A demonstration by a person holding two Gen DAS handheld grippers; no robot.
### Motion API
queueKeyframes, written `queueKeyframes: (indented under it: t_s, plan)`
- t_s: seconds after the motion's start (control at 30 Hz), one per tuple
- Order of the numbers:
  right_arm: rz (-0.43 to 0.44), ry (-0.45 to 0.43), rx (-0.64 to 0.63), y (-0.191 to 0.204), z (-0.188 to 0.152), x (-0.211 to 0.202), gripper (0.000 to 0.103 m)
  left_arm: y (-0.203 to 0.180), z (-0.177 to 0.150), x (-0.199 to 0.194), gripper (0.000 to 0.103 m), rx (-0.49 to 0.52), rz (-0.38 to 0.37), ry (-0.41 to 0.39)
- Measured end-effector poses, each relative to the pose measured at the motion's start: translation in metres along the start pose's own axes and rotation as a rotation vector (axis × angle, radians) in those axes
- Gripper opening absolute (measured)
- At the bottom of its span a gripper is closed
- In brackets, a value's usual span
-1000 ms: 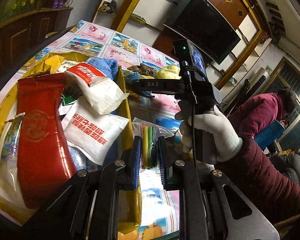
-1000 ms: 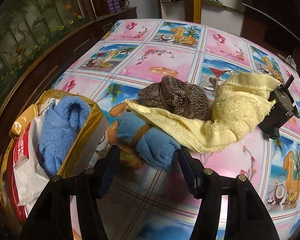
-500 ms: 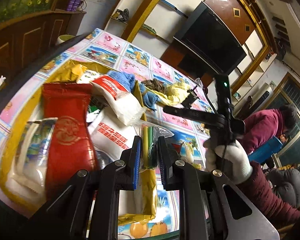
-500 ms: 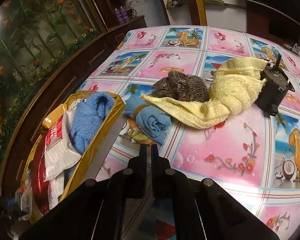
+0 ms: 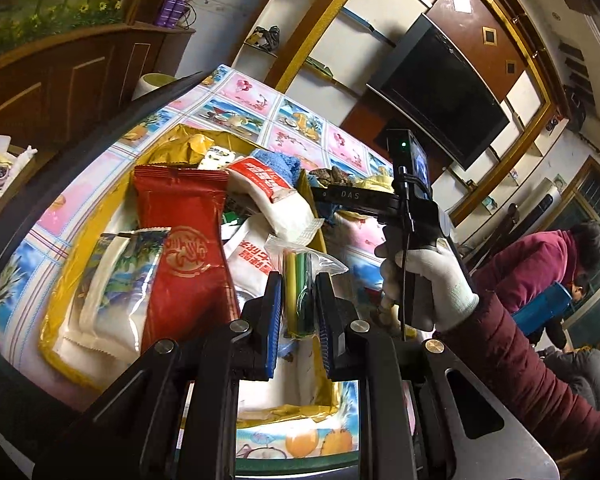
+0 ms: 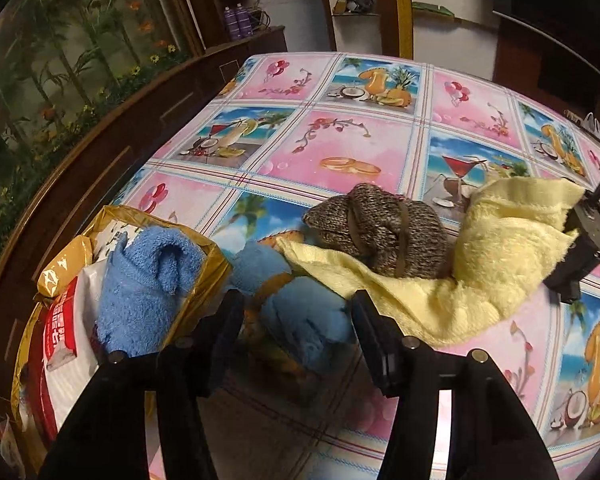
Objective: Organize soft objects
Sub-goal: 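Release the blue towel in the box with the right gripper while the left gripper releases the pen bag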
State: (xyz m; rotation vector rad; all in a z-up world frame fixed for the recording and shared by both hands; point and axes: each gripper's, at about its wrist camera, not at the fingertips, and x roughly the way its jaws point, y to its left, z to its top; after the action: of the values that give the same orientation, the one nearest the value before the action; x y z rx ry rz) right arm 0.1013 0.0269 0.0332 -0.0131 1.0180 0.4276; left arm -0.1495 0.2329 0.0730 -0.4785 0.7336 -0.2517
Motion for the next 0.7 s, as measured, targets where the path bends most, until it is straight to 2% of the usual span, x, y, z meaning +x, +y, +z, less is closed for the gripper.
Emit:
queueKeyframes:
  t_s: [0.03,0.07,0.23,0.4,0.47,0.5,0.53,0.63,0.7]
  plan:
    - [0.008,0.011,-0.006,0.002,-0.001,0.003,0.029,0.002,0.000,-0.001,0.016,-0.003,0.007,-0.001]
    - [0.019,0.021,-0.012,0.005,-0.004,0.004,0.021,0.005,0.001,0.000,0.016,-0.008,0.013,-0.001]
    - [0.041,-0.015,-0.036,0.011,-0.016,-0.023,0.017,0.010,0.002,0.006,0.016,-0.018,0.034,0.027]
    - [0.071,-0.092,-0.051,0.018,-0.026,-0.072,0.017,0.005,-0.005,0.022,0.017,0.002,0.077,0.107]
    - [0.122,-0.105,-0.049,0.025,-0.029,-0.086,0.017,0.009,-0.008,0.026,0.028,-0.030,0.083,0.138]
    - [0.156,-0.104,-0.051,0.031,-0.031,-0.092,0.017,0.010,-0.008,0.026,0.039,-0.042,0.083,0.142]
    - [0.199,-0.095,-0.053,0.039,-0.035,-0.097,0.017,0.012,-0.008,0.024,0.044,-0.057,0.072,0.134]
    - [0.305,-0.047,-0.065,0.064,-0.045,-0.099,0.018,0.014,-0.009,0.015,0.052,-0.071,0.086,0.110]
    - [0.352,-0.009,-0.079,0.082,-0.052,-0.094,0.018,0.017,-0.009,0.009,0.053,-0.087,0.089,0.096]
